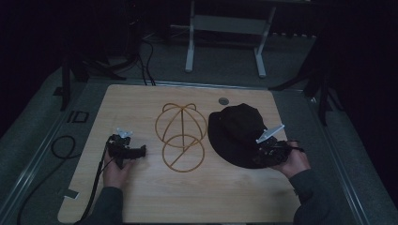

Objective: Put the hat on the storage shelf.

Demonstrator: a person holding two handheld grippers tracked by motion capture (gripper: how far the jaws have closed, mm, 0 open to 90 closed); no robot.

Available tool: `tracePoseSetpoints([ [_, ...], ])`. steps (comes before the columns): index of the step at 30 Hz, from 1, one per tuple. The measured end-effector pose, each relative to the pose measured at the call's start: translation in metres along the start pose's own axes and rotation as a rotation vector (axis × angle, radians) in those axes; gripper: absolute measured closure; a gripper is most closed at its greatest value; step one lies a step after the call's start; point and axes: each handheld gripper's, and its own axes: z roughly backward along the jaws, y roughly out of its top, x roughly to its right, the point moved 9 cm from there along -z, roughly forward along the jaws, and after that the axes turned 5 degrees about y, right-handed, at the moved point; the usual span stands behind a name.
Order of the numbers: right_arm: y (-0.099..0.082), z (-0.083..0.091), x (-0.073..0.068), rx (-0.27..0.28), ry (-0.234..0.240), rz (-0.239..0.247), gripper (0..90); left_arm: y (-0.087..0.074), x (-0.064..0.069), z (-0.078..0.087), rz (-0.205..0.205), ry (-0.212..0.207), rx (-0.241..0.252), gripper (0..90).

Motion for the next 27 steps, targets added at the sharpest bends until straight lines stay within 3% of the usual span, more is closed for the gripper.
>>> tracePoseSetpoints([
  [8,-0.005,0.011,0.017,-0.056,-0.019,-0.043,57.2,0.000,0.000,0.000,-0.001,0.000,0.000,1.4],
  [16,-0.004,0.023,0.034,-0.083,-0.067,-0.076,45.3,0.000,0.000,0.000,0.000,0.000,0.000,1.4],
  [23,0.001,0.011,0.052,-0.131,-0.066,-0.100,39.8,0.000,0.000,0.000,0.000,0.000,0.000,1.4],
  [27,0.007,0.004,0.064,-0.165,-0.082,-0.115,27.7,0.000,0.000,0.000,0.000,0.000,0.000,1.4],
])
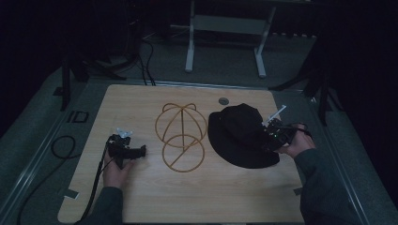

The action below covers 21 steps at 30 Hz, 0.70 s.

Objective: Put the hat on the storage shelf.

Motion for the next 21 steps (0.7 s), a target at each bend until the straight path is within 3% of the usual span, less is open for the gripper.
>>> tracePoseSetpoints([
  [4,0.008,-0.007,0.003,-0.038,0.015,0.007,20.5,0.000,0.000,0.000,0.000,0.000,0.000,1.4],
  [11,0.023,-0.017,0.002,-0.080,0.040,0.043,16.6,0.000,0.000,0.000,0.000,0.000,0.001,1.5],
  [14,0.026,-0.022,0.001,-0.102,0.072,0.072,22.6,0.000,0.000,0.000,-0.001,0.000,0.000,1.4],
  [19,0.030,-0.026,0.004,-0.168,0.095,0.067,44.8,0.000,0.000,0.000,0.000,0.000,0.000,1.5],
  [21,0.031,-0.026,0.006,-0.206,0.082,0.074,57.0,0.000,0.000,0.000,0.000,0.000,0.001,1.5],
])
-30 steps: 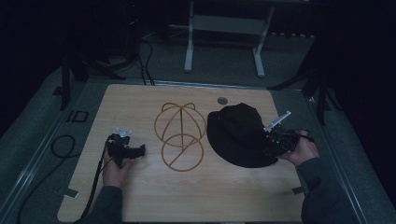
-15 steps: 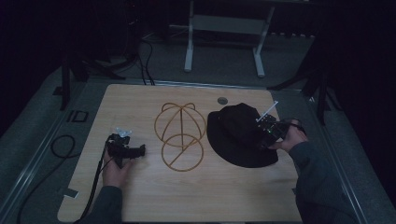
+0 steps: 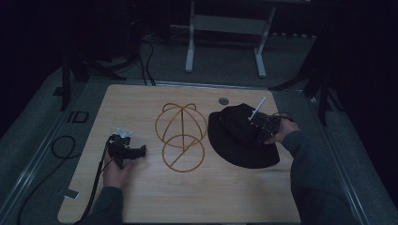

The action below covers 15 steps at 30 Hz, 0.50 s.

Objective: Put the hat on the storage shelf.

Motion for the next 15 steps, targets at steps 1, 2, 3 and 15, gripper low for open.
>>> tracePoseSetpoints([
  [1,0.001,0.001,0.002,-0.013,-0.008,-0.002,64.2,0.000,0.000,0.000,0.000,0.000,0.000,1.5],
  [2,0.001,0.001,0.004,-0.023,-0.012,0.000,71.6,0.000,0.000,0.000,0.000,0.000,0.000,1.5],
  [3,0.002,0.001,0.005,-0.032,-0.008,-0.004,76.2,0.000,0.000,0.000,0.000,0.000,0.000,1.4],
  [15,0.006,0.013,0.002,-0.026,-0.013,0.057,87.1,0.000,0.000,0.000,-0.002,-0.001,-0.001,1.5],
])
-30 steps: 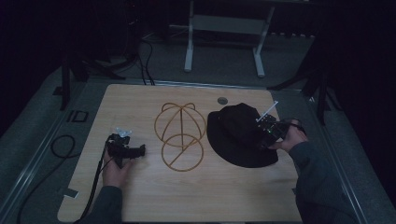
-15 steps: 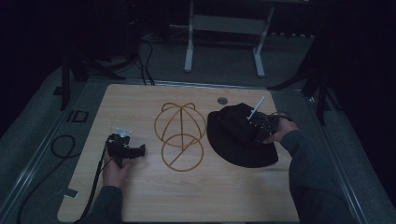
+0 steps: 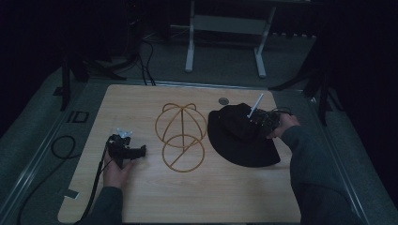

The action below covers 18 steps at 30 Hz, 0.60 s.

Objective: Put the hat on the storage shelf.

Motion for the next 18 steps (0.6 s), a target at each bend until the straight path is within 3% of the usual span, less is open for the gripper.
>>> tracePoseSetpoints([
  [18,0.005,0.042,0.003,0.068,-0.019,0.031,87.6,0.000,0.000,0.000,0.001,0.001,0.001,1.5],
])
